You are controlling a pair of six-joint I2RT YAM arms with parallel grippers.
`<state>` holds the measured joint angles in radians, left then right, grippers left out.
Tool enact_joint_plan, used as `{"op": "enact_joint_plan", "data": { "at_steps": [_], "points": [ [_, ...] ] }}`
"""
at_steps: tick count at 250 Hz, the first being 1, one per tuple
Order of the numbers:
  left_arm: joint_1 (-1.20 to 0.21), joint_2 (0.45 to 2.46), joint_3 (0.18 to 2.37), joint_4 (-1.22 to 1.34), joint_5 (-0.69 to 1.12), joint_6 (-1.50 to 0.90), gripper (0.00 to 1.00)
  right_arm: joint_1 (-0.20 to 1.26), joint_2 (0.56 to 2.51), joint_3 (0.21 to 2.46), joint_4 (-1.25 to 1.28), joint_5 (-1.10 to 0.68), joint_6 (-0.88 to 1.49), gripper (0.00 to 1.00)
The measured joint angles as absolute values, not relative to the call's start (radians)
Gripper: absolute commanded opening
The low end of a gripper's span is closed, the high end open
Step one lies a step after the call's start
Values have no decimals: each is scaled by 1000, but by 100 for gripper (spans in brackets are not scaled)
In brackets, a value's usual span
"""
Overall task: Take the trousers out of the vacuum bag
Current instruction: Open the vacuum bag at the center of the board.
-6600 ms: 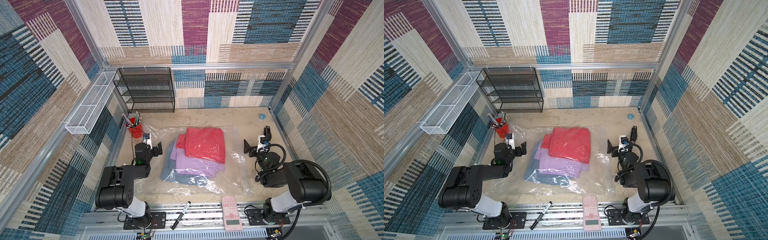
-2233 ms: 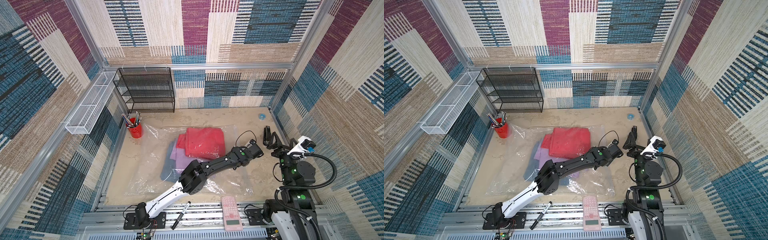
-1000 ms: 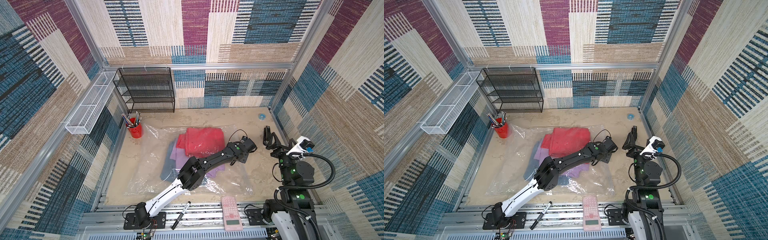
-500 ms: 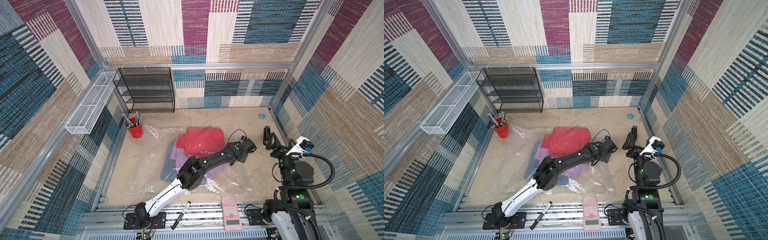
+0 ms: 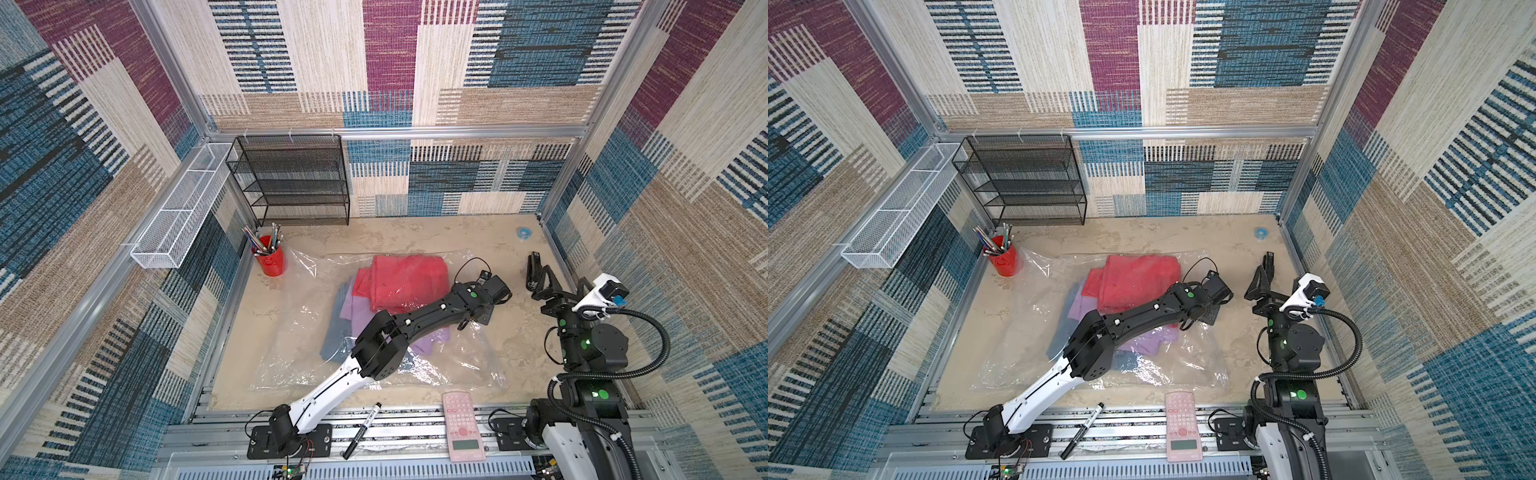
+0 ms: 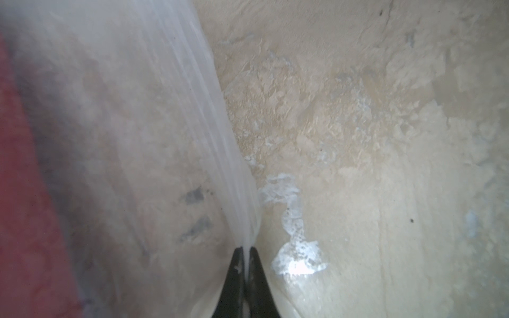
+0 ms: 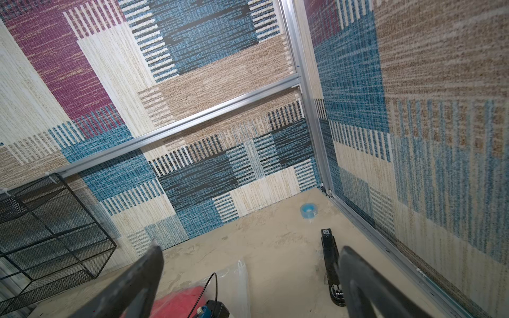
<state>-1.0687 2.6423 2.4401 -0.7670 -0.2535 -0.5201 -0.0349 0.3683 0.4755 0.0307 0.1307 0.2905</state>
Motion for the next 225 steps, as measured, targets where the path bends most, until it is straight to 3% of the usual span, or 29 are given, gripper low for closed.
{"op": "enact_joint_plan", "data": {
  "at_steps": [95, 188, 225],
  "points": [
    [-1067, 2516, 2379, -770, -224, -515, 0, -35, 396, 484, 27, 98, 291, 99],
    [-1023, 2072, 1755, -461, -54, -525, 0, -35, 509, 545, 24, -155, 319, 99],
    [-988, 1991, 1630, -339, 30, -551, 0, -35, 558, 547, 22, -287, 384, 99]
  ]
}}
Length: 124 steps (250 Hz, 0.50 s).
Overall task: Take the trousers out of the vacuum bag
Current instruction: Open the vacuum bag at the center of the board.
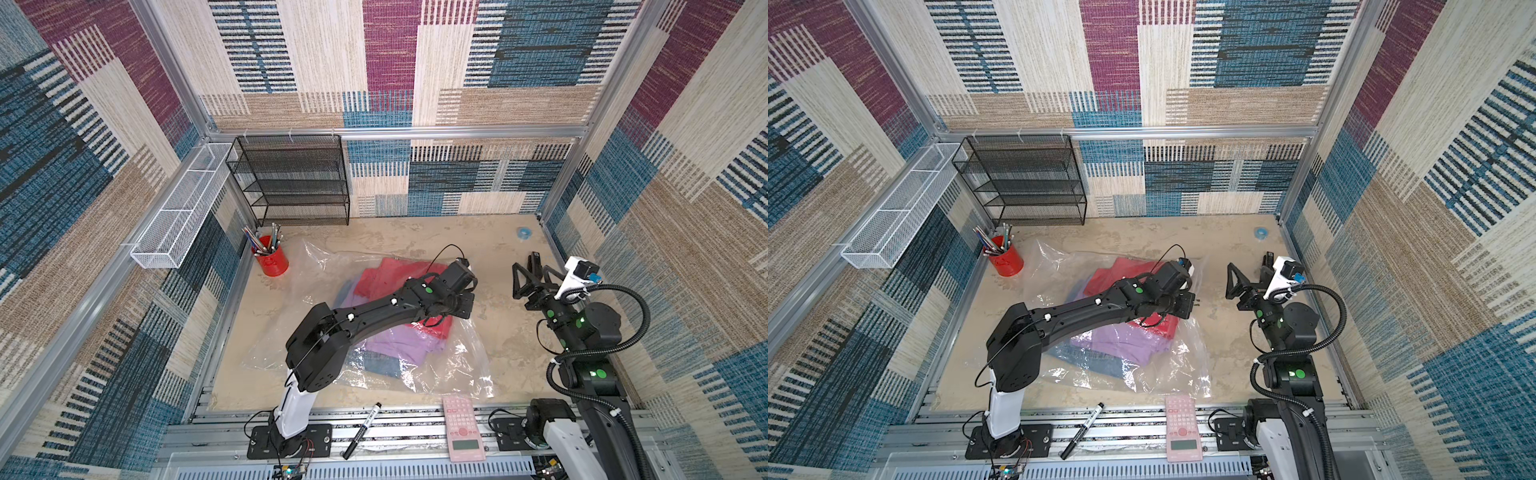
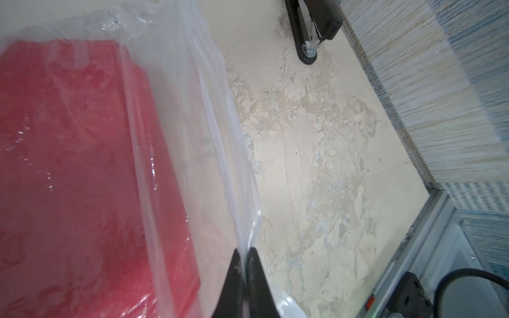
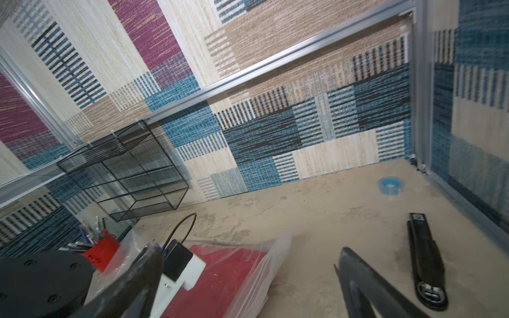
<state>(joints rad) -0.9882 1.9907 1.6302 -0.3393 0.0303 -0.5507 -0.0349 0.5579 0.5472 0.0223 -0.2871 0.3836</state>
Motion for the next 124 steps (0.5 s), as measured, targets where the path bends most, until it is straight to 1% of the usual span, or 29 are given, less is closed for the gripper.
{"op": "enact_joint_plan", "data": {
  "at_steps": [15, 42, 69, 101, 124],
  "points": [
    [-985, 1977, 1605, -307, 47, -551, 0, -35, 577, 542, 21, -344, 414, 99],
    [-978, 1955, 1542, -231, 89, -555, 7, -37, 613, 512, 17, -447, 470, 99],
    [-970, 1945, 1490, -159, 135, -563, 10, -37, 633, 446, 19, -534, 529, 92],
    [-966, 1940, 1460, -100, 159, -565, 11, -37, 642, 396, 23, -595, 583, 89],
    [-963, 1935, 1443, -79, 168, -565, 11, -37, 655, 358, 47, -625, 612, 84]
  ]
}}
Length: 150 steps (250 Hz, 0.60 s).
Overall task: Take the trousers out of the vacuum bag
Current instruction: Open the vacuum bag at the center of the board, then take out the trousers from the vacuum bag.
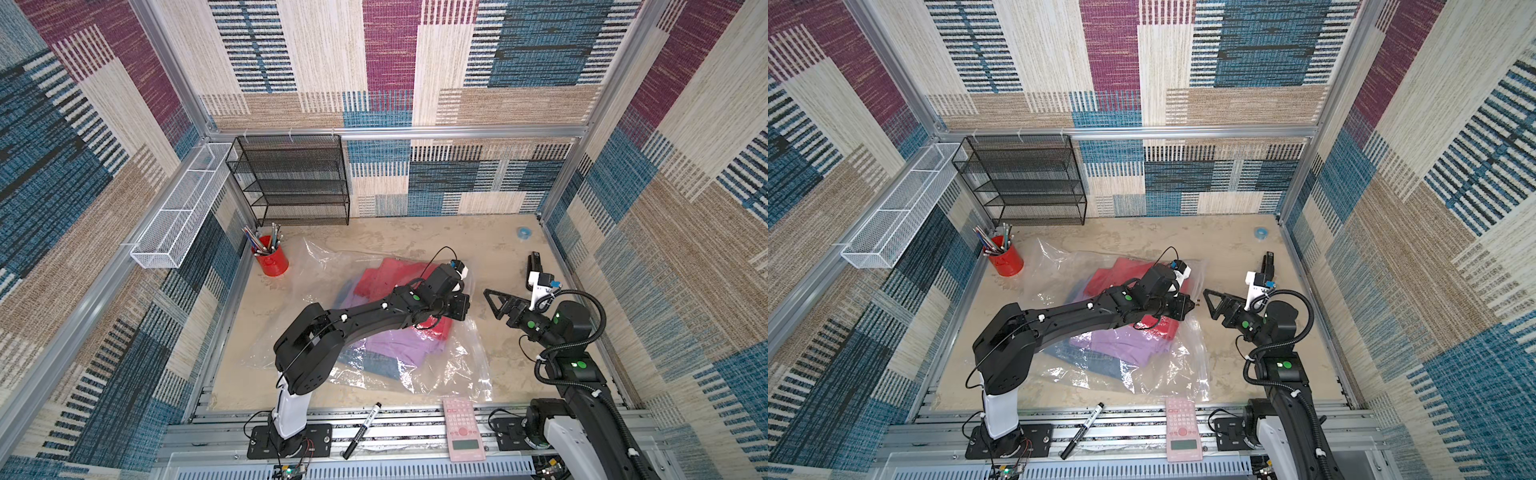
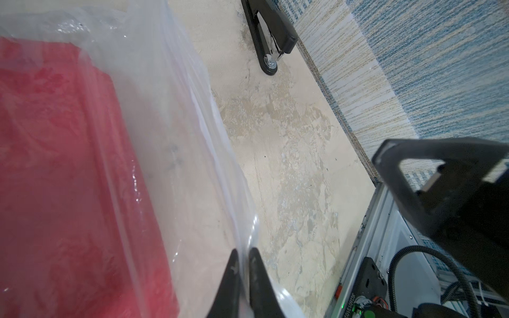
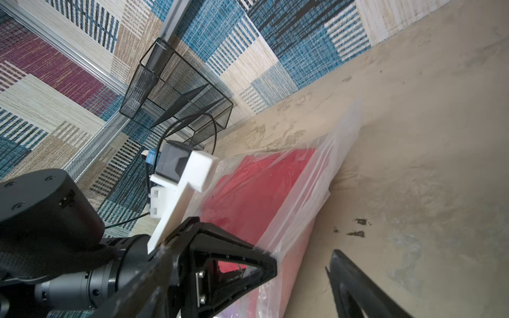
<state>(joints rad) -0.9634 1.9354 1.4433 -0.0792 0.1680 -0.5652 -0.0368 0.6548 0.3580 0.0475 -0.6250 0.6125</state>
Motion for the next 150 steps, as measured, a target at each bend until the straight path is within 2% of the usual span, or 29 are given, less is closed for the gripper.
{"op": "enact_joint_plan", "data": {
  "at_steps": [53, 77, 97, 150],
  "points": [
    [-958, 1930, 1430, -33, 191, -565, 11, -37, 749, 263, 155, -692, 703, 70],
    [-957, 1930, 1429, -24, 196, -565, 9, -37, 775, 257, 208, -705, 725, 68],
    [-957, 1930, 1428, -15, 204, -566, 0, -37, 794, 266, 243, -706, 731, 67],
    [-956, 1928, 1428, -17, 212, -569, 0, -37, 838, 302, 247, -702, 707, 69]
  ]
}}
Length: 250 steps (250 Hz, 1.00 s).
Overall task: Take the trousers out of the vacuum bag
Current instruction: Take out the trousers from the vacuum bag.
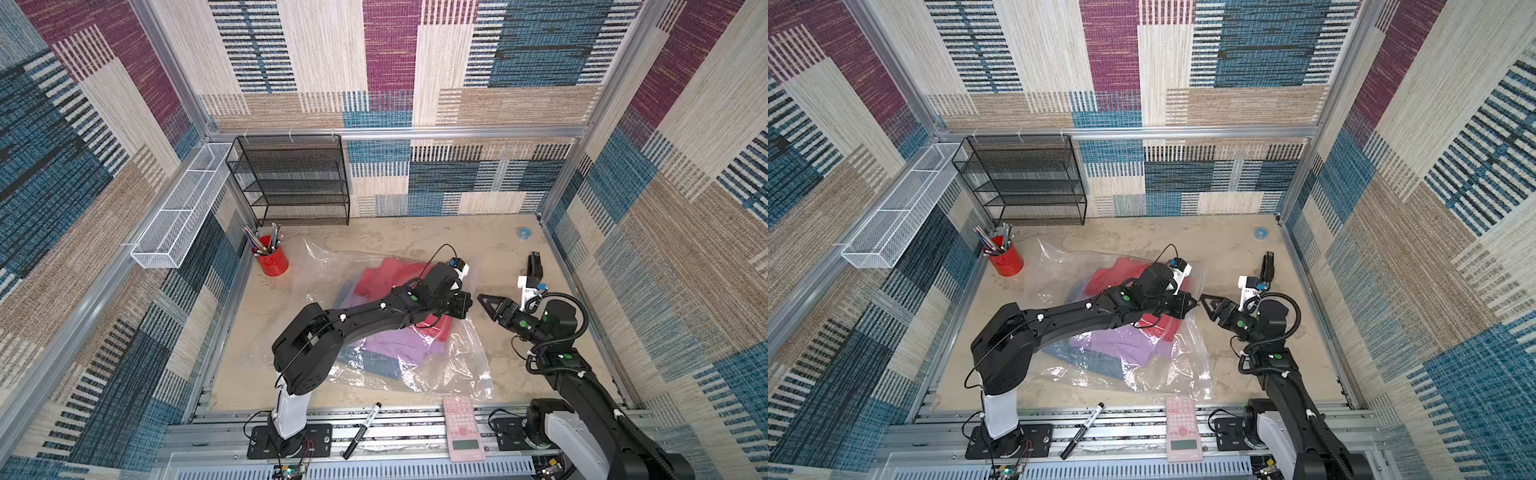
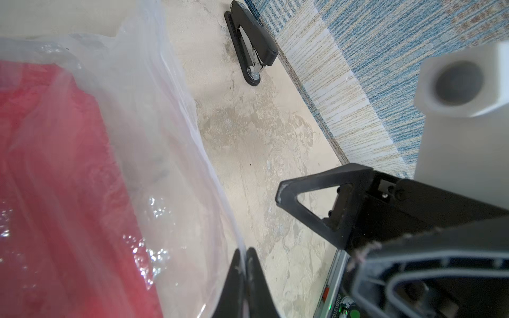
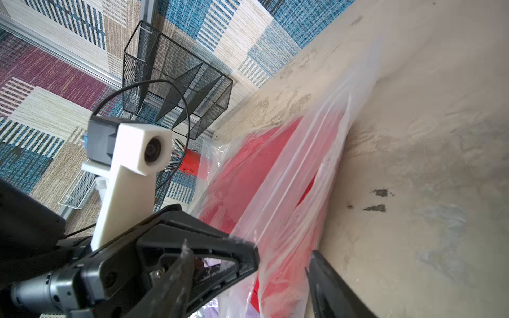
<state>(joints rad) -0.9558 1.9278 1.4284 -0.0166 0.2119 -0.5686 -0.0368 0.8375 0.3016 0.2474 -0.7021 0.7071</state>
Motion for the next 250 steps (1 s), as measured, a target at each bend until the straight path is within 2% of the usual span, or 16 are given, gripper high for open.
{"op": "enact_joint_plan", "data": {
  "at_steps": [32, 71, 110, 151, 181, 250],
  "points": [
    [-953, 1894, 1427, -31, 189, -559, 0, -37, 797, 334, 180, -693, 657, 70],
    [-952, 1824, 1427, -70, 152, -517, 0, -36, 738, 360, 77, -674, 596, 67],
    [-952, 1766, 1446, -127, 97, -443, 0, -36, 711, 352, 35, -771, 589, 65],
    [-952, 1723, 1423, -147, 118, -354, 0, -36, 682, 275, 184, -912, 709, 65],
    [-952, 1703, 1393, -140, 157, -327, 0, -37, 744, 226, 345, -975, 823, 65],
    [-952, 1701, 1336, -50, 192, -323, 0, -36, 913, 204, 579, -983, 952, 64]
  ]
}}
